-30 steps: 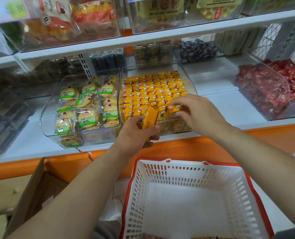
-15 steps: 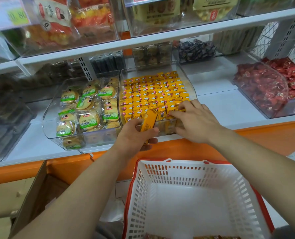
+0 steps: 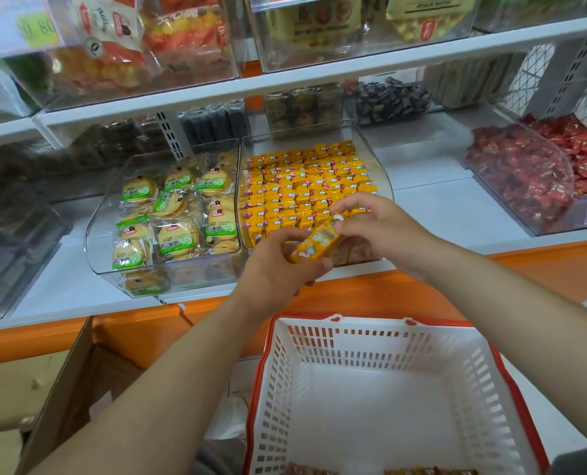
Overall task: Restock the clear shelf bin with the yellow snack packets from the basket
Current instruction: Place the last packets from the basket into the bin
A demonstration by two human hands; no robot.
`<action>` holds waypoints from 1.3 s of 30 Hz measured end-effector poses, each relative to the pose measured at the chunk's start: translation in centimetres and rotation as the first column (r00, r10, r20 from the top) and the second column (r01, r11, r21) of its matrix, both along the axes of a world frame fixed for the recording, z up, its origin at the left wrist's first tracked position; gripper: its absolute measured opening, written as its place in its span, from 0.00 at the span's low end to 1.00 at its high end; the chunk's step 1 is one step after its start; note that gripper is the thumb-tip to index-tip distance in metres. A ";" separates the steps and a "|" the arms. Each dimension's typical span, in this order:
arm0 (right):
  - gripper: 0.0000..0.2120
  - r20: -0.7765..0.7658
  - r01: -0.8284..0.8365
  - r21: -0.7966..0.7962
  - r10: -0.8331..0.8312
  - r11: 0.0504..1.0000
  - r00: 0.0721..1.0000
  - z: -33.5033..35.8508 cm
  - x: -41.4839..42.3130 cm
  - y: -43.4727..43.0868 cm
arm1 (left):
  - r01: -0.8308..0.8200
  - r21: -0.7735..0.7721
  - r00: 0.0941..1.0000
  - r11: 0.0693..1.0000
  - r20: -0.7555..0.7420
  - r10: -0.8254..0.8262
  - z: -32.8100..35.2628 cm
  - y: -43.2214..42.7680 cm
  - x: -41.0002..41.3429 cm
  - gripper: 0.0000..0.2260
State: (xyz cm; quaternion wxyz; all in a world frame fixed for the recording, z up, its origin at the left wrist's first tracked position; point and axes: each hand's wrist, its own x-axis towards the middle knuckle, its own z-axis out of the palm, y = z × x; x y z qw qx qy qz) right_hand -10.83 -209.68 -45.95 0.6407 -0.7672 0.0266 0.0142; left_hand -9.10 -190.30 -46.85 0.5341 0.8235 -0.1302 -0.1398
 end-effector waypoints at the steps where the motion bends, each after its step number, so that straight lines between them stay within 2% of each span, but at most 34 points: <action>1: 0.07 -0.001 0.004 -0.003 -0.004 1.000 1.000 -0.1 0.0 -0.2 | -0.009 -0.014 1.000 1.000 -0.003 0.009 0.0 0.1 0.0 0.19; 6: 0.07 -0.004 -0.029 -0.058 0.029 0.998 1.000 -0.7 -0.2 -0.5 | -0.130 -0.140 0.991 0.982 0.014 0.133 1.0 0.9 0.4 0.16; 10: 0.06 0.002 -0.172 -0.274 0.179 0.946 0.984 -0.8 -0.8 0.6 | -0.126 -0.232 0.992 0.965 -0.018 0.125 2.3 1.0 0.7 0.22; 12: 0.05 0.096 -0.097 -0.406 0.148 0.909 0.984 -0.6 -0.8 0.3 | -0.127 -0.229 0.989 0.965 0.040 0.139 2.9 0.6 0.7 0.20; 13: 0.06 0.170 -0.006 -0.496 0.104 0.868 0.980 -0.4 -0.8 -0.2 | -0.139 -0.222 0.983 0.965 0.087 0.162 3.0 0.4 0.8 0.17; 15: 0.10 0.347 0.225 -0.690 0.041 0.688 0.937 0.1 -0.7 -1.8 | -0.168 -0.163 0.958 0.972 0.207 0.200 3.2 -0.2 1.3 0.13; 17: 0.16 0.476 0.397 -0.774 0.041 0.492 0.878 0.0 -0.6 -3.3 | -0.206 -0.073 0.930 0.976 0.294 0.219 3.1 -0.9 2.1 0.16; 18: 0.20 0.506 0.441 -0.775 0.026 0.452 0.862 -0.2 -0.6 -3.9 | -0.221 -0.029 0.921 0.975 0.322 0.219 3.0 -1.3 2.5 0.18; 19: 0.24 0.504 0.454 -0.767 -0.012 0.453 0.864 -0.6 -0.6 -4.4 | -0.223 0.020 0.916 0.975 0.345 0.203 2.8 -1.7 2.9 0.20; 21: 0.30 0.416 0.398 -0.735 -0.097 0.549 0.904 -1.2 -0.3 -5.0 | -0.201 0.103 0.917 0.974 0.371 0.150 2.3 -2.4 3.5 0.22; 23: 0.32 0.312 0.302 -0.690 -0.105 0.658 0.944 -2.0 0.1 -5.3 | -0.188 0.126 0.920 0.974 0.369 0.130 1.9 -2.8 4.2 0.22; 25: 0.31 0.286 0.267 -0.648 -0.097 0.713 0.953 -2.3 0.2 -5.5 | -0.170 0.162 0.926 0.972 0.363 0.101 1.5 -3.1 4.8 0.21; 27: 0.31 0.292 0.271 -0.638 -0.098 0.721 0.951 -2.6 0.3 -5.4 | -0.119 0.224 0.943 0.967 0.331 0.040 1.2 -3.3 5.3 0.20; 31: 0.32 0.289 0.293 -0.682 -0.121 0.669 0.950 -2.8 0.8 -5.1 | 0.001 0.332 0.964 0.943 0.250 -0.089 0.2 -3.7 5.3 0.16; 34: 0.33 0.309 0.315 -0.707 -0.124 0.633 0.943 -2.8 1.0 -5.3 | 0.008 0.334 0.967 0.942 0.238 -0.093 0.1 -4.0 5.7 0.11; 39: 0.36 0.303 0.291 -0.694 -0.099 0.659 0.948 -3.3 1.2 -5.8 | -0.038 0.490 0.948 0.871 0.294 -0.124 -0.6 -4.4 5.9 0.14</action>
